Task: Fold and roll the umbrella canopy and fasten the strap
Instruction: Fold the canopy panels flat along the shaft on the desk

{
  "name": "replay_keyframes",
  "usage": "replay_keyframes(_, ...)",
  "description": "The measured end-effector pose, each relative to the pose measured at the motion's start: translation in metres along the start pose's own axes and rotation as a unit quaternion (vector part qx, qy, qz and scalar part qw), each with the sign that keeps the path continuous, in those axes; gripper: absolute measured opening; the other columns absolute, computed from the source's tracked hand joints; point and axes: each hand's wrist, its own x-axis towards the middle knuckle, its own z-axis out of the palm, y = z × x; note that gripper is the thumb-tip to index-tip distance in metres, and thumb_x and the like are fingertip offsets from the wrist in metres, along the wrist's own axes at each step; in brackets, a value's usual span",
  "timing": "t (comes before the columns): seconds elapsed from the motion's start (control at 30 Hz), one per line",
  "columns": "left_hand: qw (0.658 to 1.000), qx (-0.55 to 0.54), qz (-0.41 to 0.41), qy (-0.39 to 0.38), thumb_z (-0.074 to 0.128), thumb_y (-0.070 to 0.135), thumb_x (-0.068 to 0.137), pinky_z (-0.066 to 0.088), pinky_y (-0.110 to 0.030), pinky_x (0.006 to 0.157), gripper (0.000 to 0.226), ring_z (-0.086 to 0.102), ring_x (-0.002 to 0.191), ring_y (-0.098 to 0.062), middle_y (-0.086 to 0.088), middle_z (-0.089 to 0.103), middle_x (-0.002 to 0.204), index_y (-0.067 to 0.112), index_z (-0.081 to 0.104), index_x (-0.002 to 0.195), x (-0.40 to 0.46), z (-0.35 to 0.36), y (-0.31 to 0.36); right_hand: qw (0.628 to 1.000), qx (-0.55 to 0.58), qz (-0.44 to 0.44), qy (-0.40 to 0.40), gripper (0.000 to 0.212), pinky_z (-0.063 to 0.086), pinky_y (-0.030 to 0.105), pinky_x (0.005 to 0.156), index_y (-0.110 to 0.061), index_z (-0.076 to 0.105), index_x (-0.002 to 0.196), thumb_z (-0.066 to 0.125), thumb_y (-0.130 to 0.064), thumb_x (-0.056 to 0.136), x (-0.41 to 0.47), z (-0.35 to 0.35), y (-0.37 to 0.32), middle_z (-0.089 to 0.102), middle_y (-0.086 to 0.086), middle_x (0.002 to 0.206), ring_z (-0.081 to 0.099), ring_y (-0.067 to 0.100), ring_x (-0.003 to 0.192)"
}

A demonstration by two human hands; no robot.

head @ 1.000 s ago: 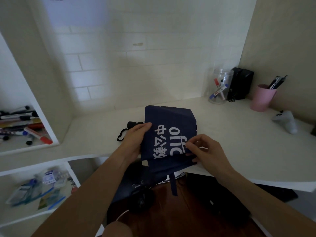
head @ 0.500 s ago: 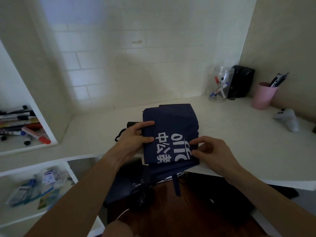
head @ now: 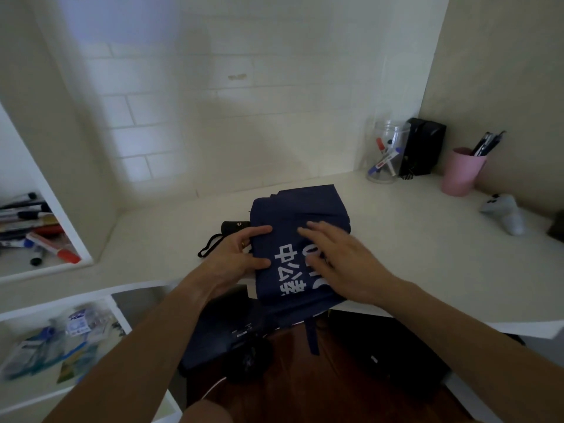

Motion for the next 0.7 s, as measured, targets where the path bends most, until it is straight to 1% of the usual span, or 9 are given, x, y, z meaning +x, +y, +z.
replay_keyframes(0.07, 1.0, 0.01, 0.001, -0.005, 0.07, -0.02, 0.079, 0.055, -0.051, 0.099, 0.067, 0.064, 0.119, -0.022, -0.005, 0.057, 0.136, 0.02, 0.064, 0.132, 0.0, -0.001, 0.001, 0.992, -0.047, -0.011, -0.117, 0.069, 0.005, 0.033, 0.126, -0.03, 0.008, 0.159, 0.034, -0.056, 0.101, -0.004, 0.012, 0.012, 0.001, -0.007, 0.168, -0.007, 0.013, 0.154)
replay_keyframes(0.13, 1.0, 0.019, -0.003, -0.016, 0.07, -0.022, 0.078, 0.055, -0.05, 0.1, 0.067, 0.064, 0.118, -0.021, -0.005, 0.056, 0.137, 0.018, 0.064, 0.132, -0.001, -0.002, 0.001, 0.984, -0.068, -0.021, -0.162, 0.074, 0.0, 0.036, 0.126, -0.033, -0.003, 0.158, 0.027, -0.065, 0.098, -0.008, 0.018, 0.022, -0.013, -0.011, 0.166, -0.02, 0.009, 0.151)
replay_keyframes(0.23, 0.998, 0.063, -0.017, -0.022, 0.07, -0.022, 0.077, 0.055, -0.048, 0.1, 0.069, 0.06, 0.123, -0.024, -0.006, 0.056, 0.137, 0.019, 0.062, 0.133, -0.004, -0.006, 0.003, 0.979, -0.068, -0.026, -0.189, 0.076, -0.002, 0.036, 0.126, -0.039, -0.005, 0.157, 0.016, -0.073, 0.092, -0.007, 0.02, 0.026, -0.019, -0.013, 0.164, -0.023, 0.007, 0.149)
replay_keyframes(0.3, 0.976, 0.208, 0.034, 0.053, 0.075, -0.005, 0.082, 0.056, -0.039, 0.097, 0.055, 0.065, 0.111, -0.02, -0.003, 0.06, 0.129, 0.024, 0.063, 0.128, -0.007, -0.007, 0.007, 0.978, -0.063, -0.025, -0.197, 0.077, -0.003, 0.035, 0.125, -0.038, -0.004, 0.157, 0.015, -0.073, 0.091, -0.007, 0.021, 0.026, -0.019, -0.013, 0.164, -0.023, 0.007, 0.149)
replay_keyframes(0.37, 0.892, 0.391, 0.144, 0.172, 0.073, 0.025, 0.088, 0.054, -0.033, 0.089, 0.031, 0.067, 0.088, -0.014, 0.002, 0.06, 0.116, 0.029, 0.066, 0.119, -0.01, -0.005, 0.008, 0.977, -0.052, -0.022, -0.204, 0.075, -0.004, 0.034, 0.125, -0.037, -0.003, 0.157, 0.02, -0.07, 0.094, -0.007, 0.02, 0.027, -0.018, -0.013, 0.164, -0.023, 0.006, 0.149)
replay_keyframes(0.43, 0.846, 0.477, 0.16, 0.175, 0.058, 0.047, 0.095, 0.051, -0.035, 0.089, 0.027, 0.063, 0.09, -0.015, 0.003, 0.054, 0.115, 0.035, 0.063, 0.119, -0.008, -0.001, 0.004, 0.976, -0.044, -0.018, -0.214, 0.075, -0.005, 0.034, 0.125, -0.037, -0.002, 0.157, 0.021, -0.07, 0.094, -0.006, 0.02, 0.027, -0.018, -0.013, 0.164, -0.023, 0.006, 0.149)
replay_keyframes(0.53, 0.849, 0.502, 0.11, 0.122, 0.043, 0.05, 0.101, 0.049, -0.039, 0.097, 0.035, 0.061, 0.106, -0.02, -0.001, 0.058, 0.12, 0.033, 0.059, 0.127, 0.009, -0.001, -0.002, 0.973, -0.039, -0.009, -0.227, 0.079, -0.005, 0.033, 0.125, -0.038, -0.003, 0.157, 0.017, -0.074, 0.089, 0.002, 0.019, 0.028, -0.019, -0.014, 0.164, -0.023, 0.006, 0.149)
replay_keyframes(0.63, 0.869, 0.476, 0.103, 0.088, 0.041, 0.043, 0.105, 0.047, -0.038, 0.099, 0.038, 0.06, 0.115, -0.023, -0.006, 0.061, 0.128, 0.024, 0.059, 0.132, 0.033, -0.007, 0.007, 0.971, -0.046, 0.011, -0.234, 0.073, -0.005, 0.033, 0.125, -0.037, -0.003, 0.157, 0.023, -0.068, 0.096, 0.019, 0.019, 0.037, -0.018, -0.013, 0.164, -0.022, 0.007, 0.149)
replay_keyframes(0.7, 0.862, 0.488, 0.101, 0.093, 0.044, 0.041, 0.104, 0.048, -0.037, 0.096, 0.038, 0.06, 0.114, -0.025, -0.009, 0.061, 0.128, 0.019, 0.063, 0.129, 0.043, -0.009, 0.01, 0.971, -0.054, 0.022, -0.232, 0.072, -0.004, 0.034, 0.125, -0.037, -0.003, 0.157, 0.024, -0.066, 0.097, 0.031, 0.019, 0.043, -0.018, -0.012, 0.165, -0.022, 0.007, 0.149)
